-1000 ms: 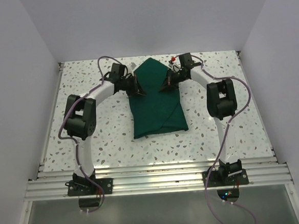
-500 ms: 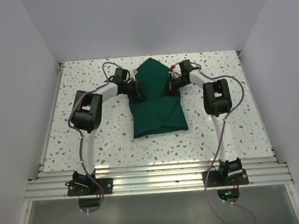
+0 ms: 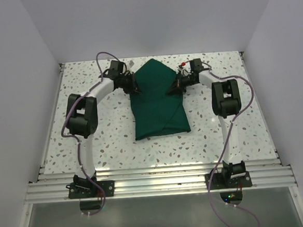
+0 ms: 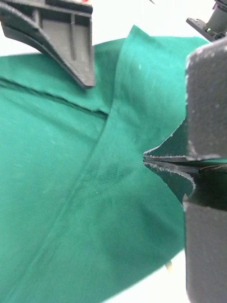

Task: Prepare the surgical pack

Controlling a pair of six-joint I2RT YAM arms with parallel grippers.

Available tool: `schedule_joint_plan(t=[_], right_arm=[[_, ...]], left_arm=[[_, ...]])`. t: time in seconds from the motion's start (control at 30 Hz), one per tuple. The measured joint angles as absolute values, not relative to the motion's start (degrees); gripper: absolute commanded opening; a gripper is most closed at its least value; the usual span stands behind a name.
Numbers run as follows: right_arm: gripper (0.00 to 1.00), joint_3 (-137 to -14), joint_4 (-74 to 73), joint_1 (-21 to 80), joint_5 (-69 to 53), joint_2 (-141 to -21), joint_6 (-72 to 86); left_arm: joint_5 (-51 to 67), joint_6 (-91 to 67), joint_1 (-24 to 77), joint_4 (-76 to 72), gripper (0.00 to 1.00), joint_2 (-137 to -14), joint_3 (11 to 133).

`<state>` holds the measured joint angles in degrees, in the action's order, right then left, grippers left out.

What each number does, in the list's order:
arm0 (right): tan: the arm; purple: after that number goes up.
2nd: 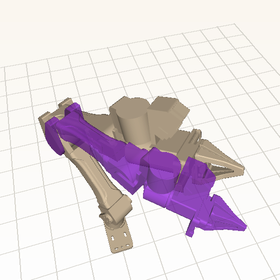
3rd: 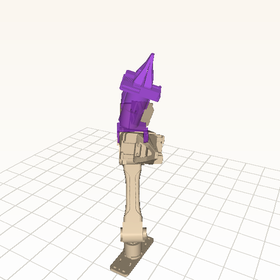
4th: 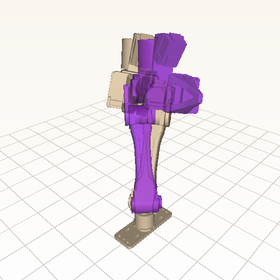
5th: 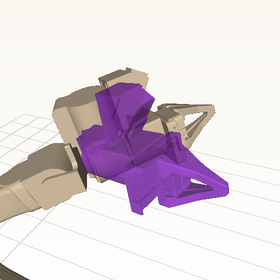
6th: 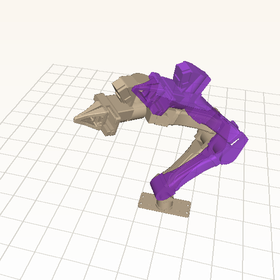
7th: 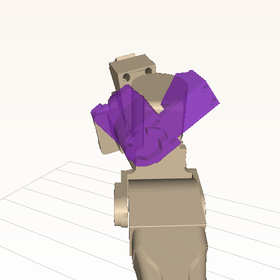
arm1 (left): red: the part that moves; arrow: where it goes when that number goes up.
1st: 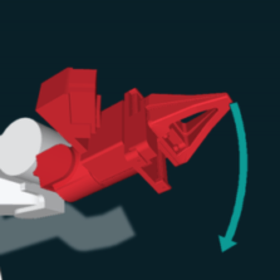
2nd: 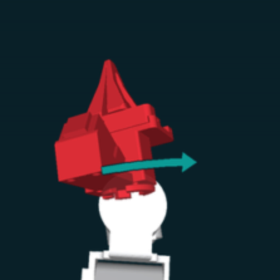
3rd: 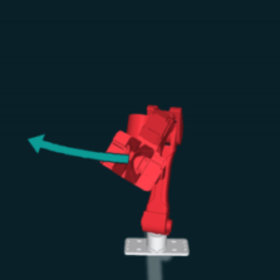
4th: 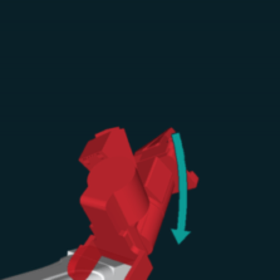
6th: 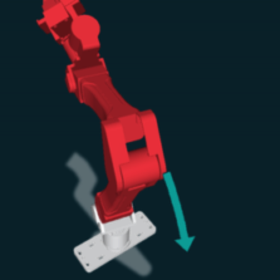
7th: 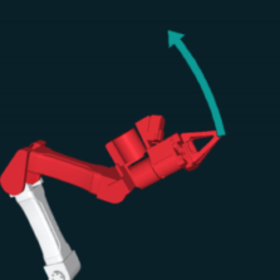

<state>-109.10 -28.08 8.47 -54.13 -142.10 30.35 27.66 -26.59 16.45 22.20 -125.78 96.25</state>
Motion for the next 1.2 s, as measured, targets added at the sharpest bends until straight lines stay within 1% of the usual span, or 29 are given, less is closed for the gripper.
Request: schedule_joint_plan(t=[0.17,0.3,0.4,0.47,0.63,0.87,1.03,1.2], right_arm=[[0.00,-108.2,-23.0,5.8,-55.0,-141.1,33.2],[0.00,-106.2,-21.3,5.5,-54.0,-141.1,34.0],[0.00,-106.7,-21.0,5.7,-53.0,-142.6,34.5],[0.00,-107.6,-20.6,5.9,-53.7,-144.1,35.4],[0.00,-107.9,-19.7,5.9,-53.7,-144.2,35.9],[0.00,-105.6,-11.8,5.9,-53.0,-141.9,39.8],[0.00,-109.1,-8.6,5.9,-51.9,-142.5,43.5],[0.00,-114.7,-4.9,5.8,-48.9,-146.8,46.3]], left_arm=[[27.2,-26.0,13.6,20.6,0.00,-122.5,95.7],[26.4,-25.9,12.0,19.7,0.00,-124.5,94.9],[26.0,-25.9,11.7,18.9,0.00,-128.8,94.9],[28.4,-26.8,11.4,17.8,0.00,-130.9,95.6],[27.4,-26.4,11.4,18.2,0.00,-131.0,96.6],[23.8,-27.0,11.7,17.8,0.00,-129.3,96.6],[23.1,-28.6,11.7,16.6,0.00,-129.8,99.4],[22.3,-31.0,11.6,13.3,0.00,-136.3,105.1]])
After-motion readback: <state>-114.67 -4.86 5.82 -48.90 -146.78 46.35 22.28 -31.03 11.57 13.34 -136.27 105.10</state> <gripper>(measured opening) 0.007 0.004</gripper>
